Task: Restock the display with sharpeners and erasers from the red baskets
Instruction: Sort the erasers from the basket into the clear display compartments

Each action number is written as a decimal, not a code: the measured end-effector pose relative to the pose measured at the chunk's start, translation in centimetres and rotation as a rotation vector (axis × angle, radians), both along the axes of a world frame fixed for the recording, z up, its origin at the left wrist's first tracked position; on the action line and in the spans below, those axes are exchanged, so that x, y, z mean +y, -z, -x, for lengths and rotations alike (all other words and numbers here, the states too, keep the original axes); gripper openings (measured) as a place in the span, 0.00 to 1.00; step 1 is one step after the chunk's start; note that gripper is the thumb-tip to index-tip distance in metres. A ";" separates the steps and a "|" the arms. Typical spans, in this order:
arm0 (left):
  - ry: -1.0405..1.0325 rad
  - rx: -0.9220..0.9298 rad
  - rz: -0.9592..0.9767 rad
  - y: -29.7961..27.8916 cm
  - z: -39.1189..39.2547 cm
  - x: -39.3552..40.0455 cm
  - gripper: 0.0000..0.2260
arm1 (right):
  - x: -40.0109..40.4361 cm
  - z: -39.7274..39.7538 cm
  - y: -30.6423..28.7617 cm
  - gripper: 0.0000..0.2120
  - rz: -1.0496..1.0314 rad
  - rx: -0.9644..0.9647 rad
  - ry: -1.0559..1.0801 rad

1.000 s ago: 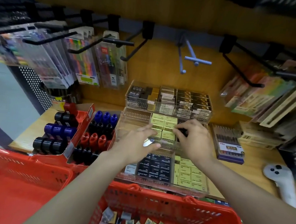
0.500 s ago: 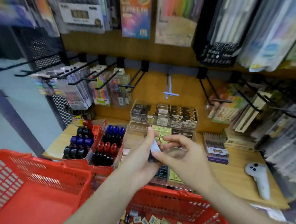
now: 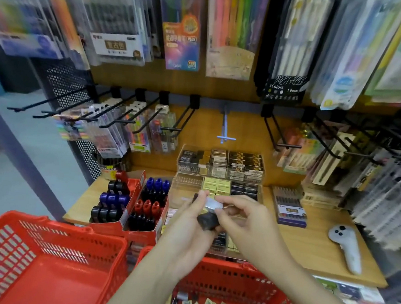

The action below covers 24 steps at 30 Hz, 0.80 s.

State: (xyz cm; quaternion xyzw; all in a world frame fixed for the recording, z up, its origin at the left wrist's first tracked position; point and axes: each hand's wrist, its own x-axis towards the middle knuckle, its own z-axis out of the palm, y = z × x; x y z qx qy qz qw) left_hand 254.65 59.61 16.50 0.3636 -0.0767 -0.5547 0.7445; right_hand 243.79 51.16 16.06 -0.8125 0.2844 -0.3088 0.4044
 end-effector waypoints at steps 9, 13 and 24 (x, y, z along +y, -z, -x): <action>-0.137 0.054 -0.221 2.2 -5.9 -6.5 0.14 | -8.2 -4.7 1.5 0.11 0.043 0.144 0.153; -0.233 0.298 -0.172 4.5 -9.5 -8.2 0.23 | -14.8 -8.2 2.3 0.11 0.312 0.396 0.251; -0.154 0.244 -0.131 6.8 -11.7 -8.9 0.25 | -19.5 -14.2 4.4 0.11 0.357 0.607 0.165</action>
